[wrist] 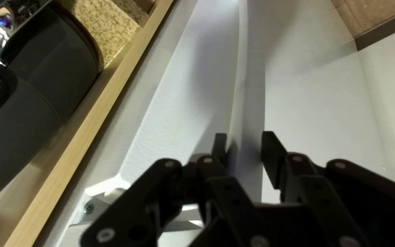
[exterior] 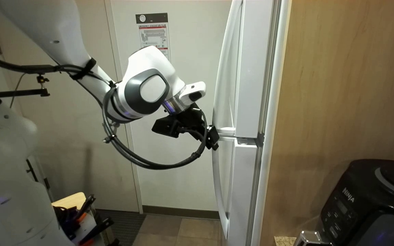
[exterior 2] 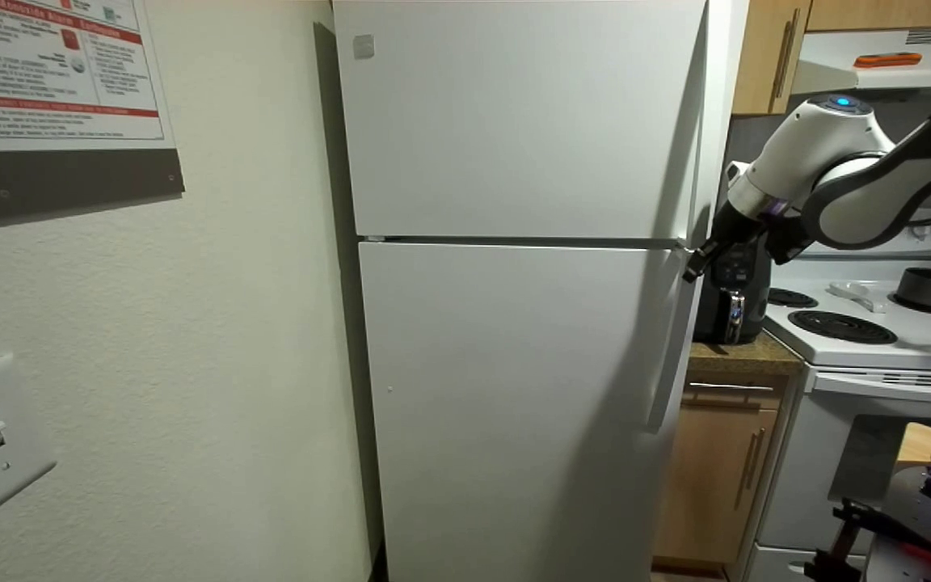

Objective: Open the fridge

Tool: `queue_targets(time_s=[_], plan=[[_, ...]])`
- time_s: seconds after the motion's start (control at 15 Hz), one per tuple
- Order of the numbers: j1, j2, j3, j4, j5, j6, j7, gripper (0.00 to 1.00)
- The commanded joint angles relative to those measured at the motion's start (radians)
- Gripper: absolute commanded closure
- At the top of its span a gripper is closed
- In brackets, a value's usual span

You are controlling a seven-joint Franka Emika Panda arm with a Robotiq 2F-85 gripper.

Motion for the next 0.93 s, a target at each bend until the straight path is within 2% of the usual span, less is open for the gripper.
queue_targets(time_s=[0.0,0.07,0.2,0.27,0.33,0.4,0.53,0.6,0.67,0.73,0.8,0.87], plan=[[0.239,-0.071,-0.138,-0.048,0.194,-0.075,-0.144,0.93],[0.302,-0.113,-0.187,-0.053,0.245,-0.115,-0.199,0.94],[0.378,-0.201,-0.259,-0.06,0.311,-0.218,-0.285,0.99],[0.395,-0.24,-0.279,-0.06,0.324,-0.273,-0.315,1.0],[0.44,-0.265,-0.306,-0.025,0.343,-0.349,-0.342,1.0],[0.488,-0.294,-0.31,-0.005,0.361,-0.405,-0.344,1.0],[0.533,-0.425,-0.273,-0.068,0.374,-0.491,-0.332,1.0],[0.582,-0.435,-0.28,-0.025,0.383,-0.559,-0.33,1.0],[0.611,-0.457,-0.281,-0.006,0.385,-0.612,-0.325,0.75],[0.62,-0.483,-0.279,-0.005,0.376,-0.654,-0.325,0.73],[0.517,-0.402,-0.192,-0.005,0.447,-0.573,-0.361,0.94],[0.529,-0.431,-0.192,-0.003,0.449,-0.607,-0.363,0.88]])
